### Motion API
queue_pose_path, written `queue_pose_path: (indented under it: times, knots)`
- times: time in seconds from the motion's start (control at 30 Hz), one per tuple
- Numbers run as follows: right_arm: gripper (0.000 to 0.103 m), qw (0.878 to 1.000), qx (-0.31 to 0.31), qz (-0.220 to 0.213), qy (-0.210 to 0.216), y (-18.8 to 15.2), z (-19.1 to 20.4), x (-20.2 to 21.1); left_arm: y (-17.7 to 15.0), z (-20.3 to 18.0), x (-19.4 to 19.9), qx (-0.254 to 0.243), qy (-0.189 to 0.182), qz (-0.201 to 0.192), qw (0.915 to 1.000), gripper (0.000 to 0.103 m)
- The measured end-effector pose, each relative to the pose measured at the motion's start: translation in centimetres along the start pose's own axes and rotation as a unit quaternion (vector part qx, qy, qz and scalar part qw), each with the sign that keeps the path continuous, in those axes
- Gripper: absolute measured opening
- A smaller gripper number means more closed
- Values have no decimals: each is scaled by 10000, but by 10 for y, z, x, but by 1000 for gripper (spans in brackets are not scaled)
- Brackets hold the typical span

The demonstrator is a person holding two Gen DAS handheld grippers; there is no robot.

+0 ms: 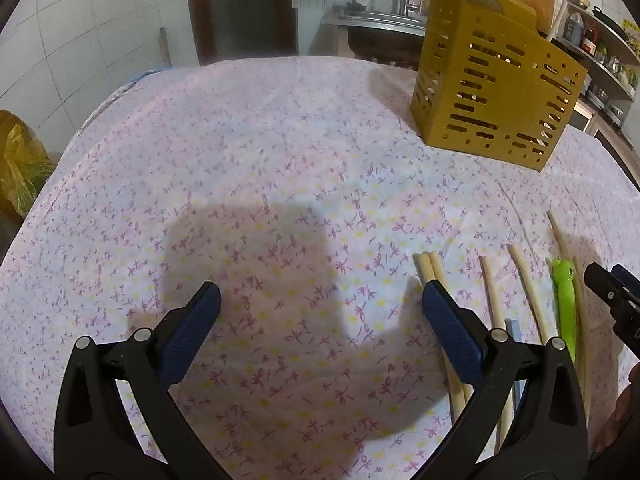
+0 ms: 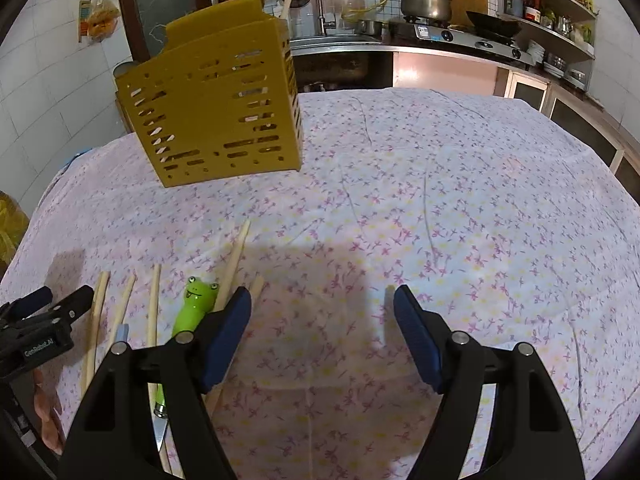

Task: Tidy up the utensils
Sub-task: 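Grasp a wooden chopstick with the right tool while the left tool grasps another chopstick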

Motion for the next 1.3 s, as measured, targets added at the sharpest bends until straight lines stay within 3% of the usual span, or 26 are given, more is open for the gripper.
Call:
queue_pose_path:
  times: [0.57,0.8,1.03,1.2,1.3]
  knots:
    - [70,9996,168,224,-101,-9,17,-5,0,-11,7,-189,-40,-143,9997,98]
    - [50,9988,339,294,-207,-18,30,2,-3,-10,7,-141,-45,-93,9998,98]
    - [15,9975,607,354,4,-25,47,6,-15,-22,9,-402,25,32,9992,97]
    - [10,9971,597,428,180,-27,39,11,-16,-23,9,-375,-60,89,9992,97]
    - [9,9977,534,413,95,-21,27,12,-14,-26,10,-389,-129,96,9991,87]
Point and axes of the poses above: each gripper's, at about its wrist camera, not at the fingertips, and x roughly against the way its jaws point, z to its left, y to its top, the point moved 8 cm from there along -x, roughly the way its jaws point, and after that the axes turned 5 degrees about y, right-handed, at the moved point
